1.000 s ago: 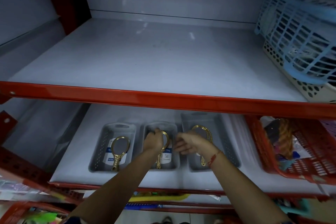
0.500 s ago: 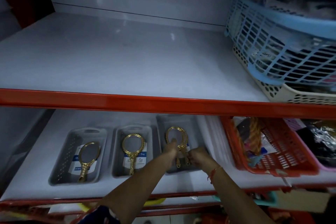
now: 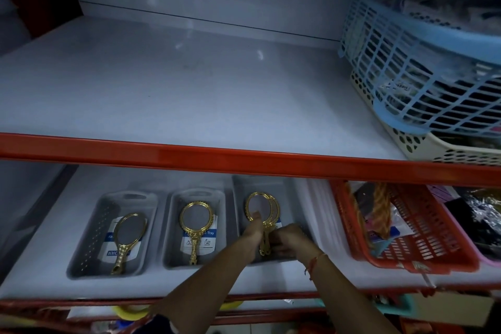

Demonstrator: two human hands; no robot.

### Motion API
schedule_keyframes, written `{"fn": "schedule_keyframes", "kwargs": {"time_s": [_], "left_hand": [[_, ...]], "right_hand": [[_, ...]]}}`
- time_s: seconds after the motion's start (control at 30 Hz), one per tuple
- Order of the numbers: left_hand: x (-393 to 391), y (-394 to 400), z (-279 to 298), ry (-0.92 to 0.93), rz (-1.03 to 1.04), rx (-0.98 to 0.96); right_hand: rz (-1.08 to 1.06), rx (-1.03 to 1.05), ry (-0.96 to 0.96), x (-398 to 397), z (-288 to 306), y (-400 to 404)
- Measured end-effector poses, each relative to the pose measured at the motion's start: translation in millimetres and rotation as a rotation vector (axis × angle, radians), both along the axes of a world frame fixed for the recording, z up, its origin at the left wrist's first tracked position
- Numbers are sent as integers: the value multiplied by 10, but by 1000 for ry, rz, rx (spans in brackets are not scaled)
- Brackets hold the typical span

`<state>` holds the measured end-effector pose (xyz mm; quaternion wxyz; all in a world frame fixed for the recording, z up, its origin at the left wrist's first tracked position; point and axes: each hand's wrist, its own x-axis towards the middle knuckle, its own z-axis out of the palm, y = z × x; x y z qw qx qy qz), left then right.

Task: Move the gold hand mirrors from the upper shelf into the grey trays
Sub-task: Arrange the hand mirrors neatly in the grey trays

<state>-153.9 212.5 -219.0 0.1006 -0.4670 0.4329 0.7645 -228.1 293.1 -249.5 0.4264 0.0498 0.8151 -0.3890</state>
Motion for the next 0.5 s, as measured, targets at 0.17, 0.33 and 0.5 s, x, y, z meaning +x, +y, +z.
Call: {"fn": "schedule_keyframes", "kwargs": {"time_s": [0.17, 0.33, 0.5], "left_hand": [[-19, 7, 18, 6, 36, 15], [-90, -41, -65, 9, 8, -44], [-123, -78, -92, 5, 40, -66]], "right_hand": [[39, 22, 24, -10, -12, 8], [111, 117, 118, -21, -43, 32], [120, 208, 251, -60, -156, 25]]}}
